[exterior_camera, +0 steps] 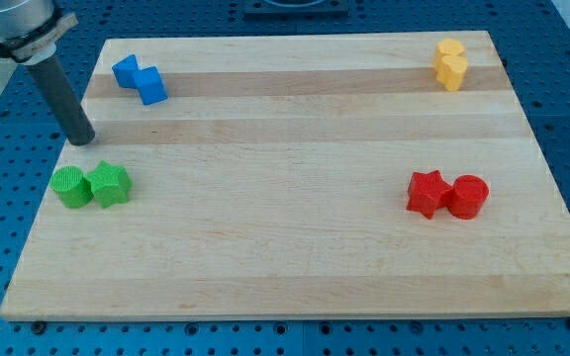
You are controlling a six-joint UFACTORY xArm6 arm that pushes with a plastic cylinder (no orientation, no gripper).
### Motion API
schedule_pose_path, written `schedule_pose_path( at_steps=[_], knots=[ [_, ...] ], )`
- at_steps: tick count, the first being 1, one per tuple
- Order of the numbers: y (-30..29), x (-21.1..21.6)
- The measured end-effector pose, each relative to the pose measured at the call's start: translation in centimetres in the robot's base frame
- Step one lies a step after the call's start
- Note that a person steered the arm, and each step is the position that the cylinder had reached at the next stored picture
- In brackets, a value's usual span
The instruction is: Separate the green star from the green circle
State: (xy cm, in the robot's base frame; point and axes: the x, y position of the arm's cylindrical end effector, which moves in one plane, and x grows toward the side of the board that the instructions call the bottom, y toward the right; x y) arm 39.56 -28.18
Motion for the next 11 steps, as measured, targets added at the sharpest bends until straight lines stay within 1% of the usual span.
schedule_pose_path(
  at_steps=[2,3,4,5,6,7,8,10,11],
  knots=[
    [-2.3,0.0],
    [-2.0,2.1],
    [-1.1,5.3],
    [-0.9,5.4],
    [-0.1,8.6],
    [2.0,8.4],
    [6.9,5.7],
    [8.5,5.5],
    [12.5,5.3]
  ],
)
